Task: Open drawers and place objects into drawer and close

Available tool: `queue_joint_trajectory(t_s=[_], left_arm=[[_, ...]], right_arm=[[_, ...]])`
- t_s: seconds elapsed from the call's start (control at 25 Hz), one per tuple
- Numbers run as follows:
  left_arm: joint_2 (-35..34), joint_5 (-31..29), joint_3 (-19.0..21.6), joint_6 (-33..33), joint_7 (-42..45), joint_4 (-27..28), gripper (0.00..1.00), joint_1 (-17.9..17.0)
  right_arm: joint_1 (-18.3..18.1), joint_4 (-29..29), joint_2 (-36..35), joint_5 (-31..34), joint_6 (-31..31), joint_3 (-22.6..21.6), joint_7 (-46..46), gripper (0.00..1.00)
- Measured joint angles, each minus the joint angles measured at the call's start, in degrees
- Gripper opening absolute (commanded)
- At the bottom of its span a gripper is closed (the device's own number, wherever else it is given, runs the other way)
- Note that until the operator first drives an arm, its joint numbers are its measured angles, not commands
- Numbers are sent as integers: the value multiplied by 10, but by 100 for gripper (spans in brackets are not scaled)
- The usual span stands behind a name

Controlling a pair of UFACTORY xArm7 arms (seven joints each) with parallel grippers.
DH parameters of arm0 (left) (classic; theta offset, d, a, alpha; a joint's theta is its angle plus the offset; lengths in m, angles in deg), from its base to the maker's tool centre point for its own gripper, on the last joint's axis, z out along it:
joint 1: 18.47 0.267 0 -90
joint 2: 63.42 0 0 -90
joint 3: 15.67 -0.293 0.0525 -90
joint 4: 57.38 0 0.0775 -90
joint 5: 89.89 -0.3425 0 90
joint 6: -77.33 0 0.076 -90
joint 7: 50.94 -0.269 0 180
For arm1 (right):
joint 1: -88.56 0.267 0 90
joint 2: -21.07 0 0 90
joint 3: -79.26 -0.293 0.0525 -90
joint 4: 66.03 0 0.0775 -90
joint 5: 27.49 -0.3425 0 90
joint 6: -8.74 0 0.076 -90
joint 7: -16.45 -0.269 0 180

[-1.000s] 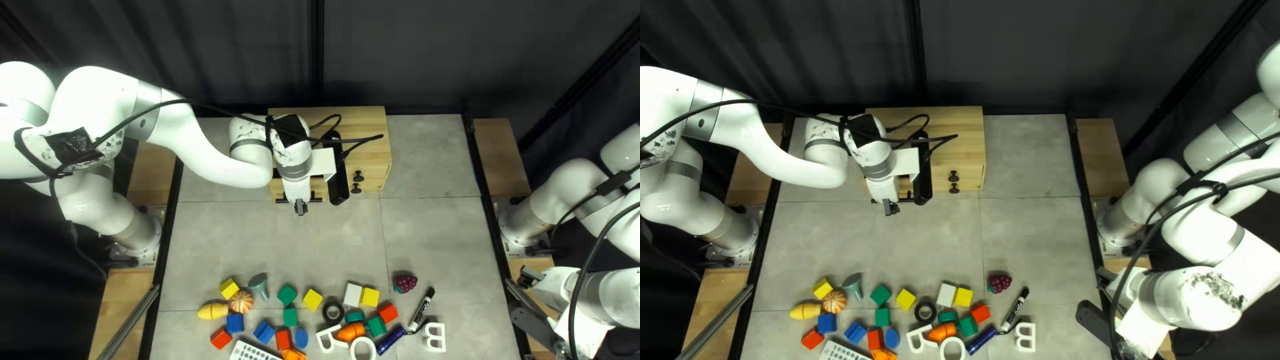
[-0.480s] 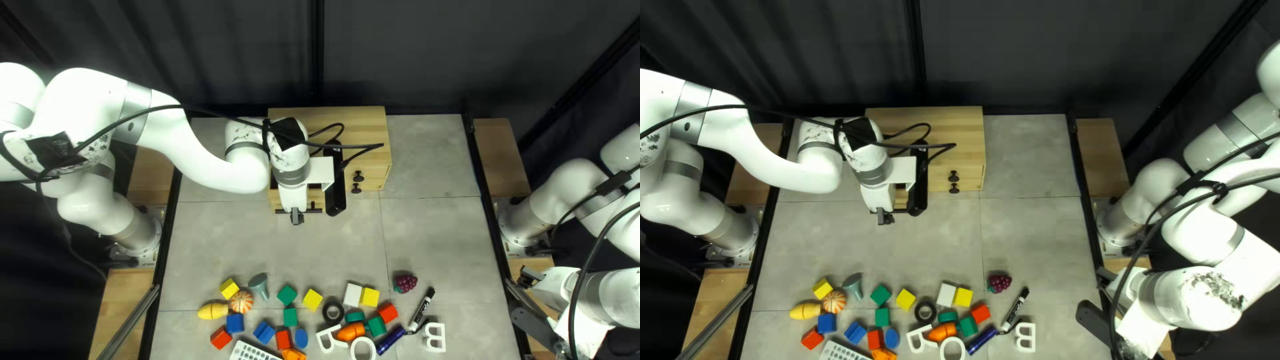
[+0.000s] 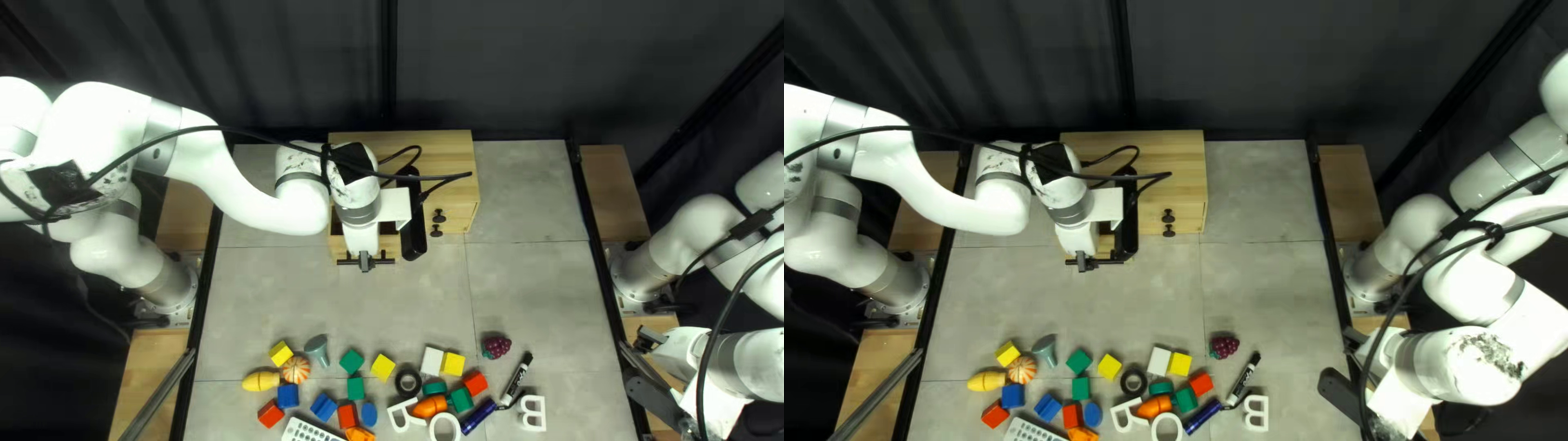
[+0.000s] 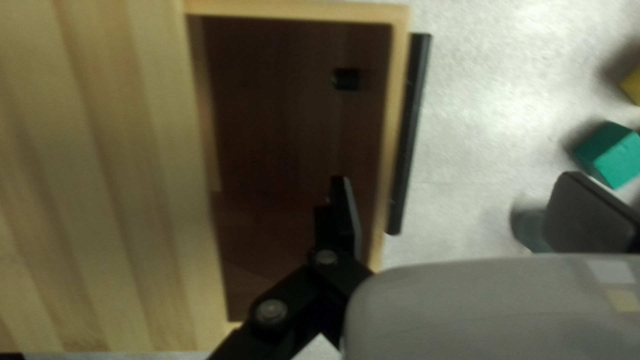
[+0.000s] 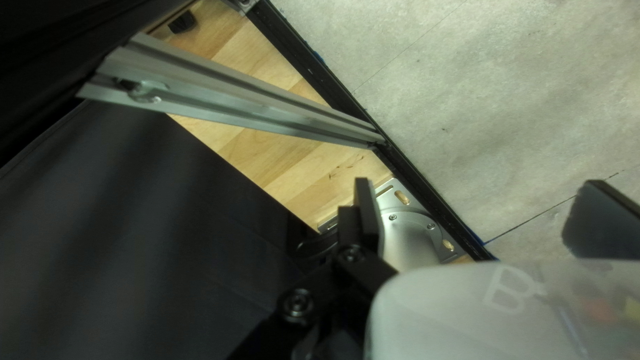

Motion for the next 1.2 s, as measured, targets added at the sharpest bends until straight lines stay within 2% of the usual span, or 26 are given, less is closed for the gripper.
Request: queue_joint_trajectory(t_s=[0.2, 0.8, 1.2], left_arm=[[8, 13, 0, 15, -9, -10, 100, 2], [20, 52, 10, -26, -56, 11, 100, -2], [14, 63, 14, -6, -50, -5, 100, -5]], right_arm=[[0, 0, 0, 0, 0, 0, 0, 100], [0, 0, 0, 0, 0, 0, 0, 100], [0, 0, 0, 0, 0, 0, 0, 100]])
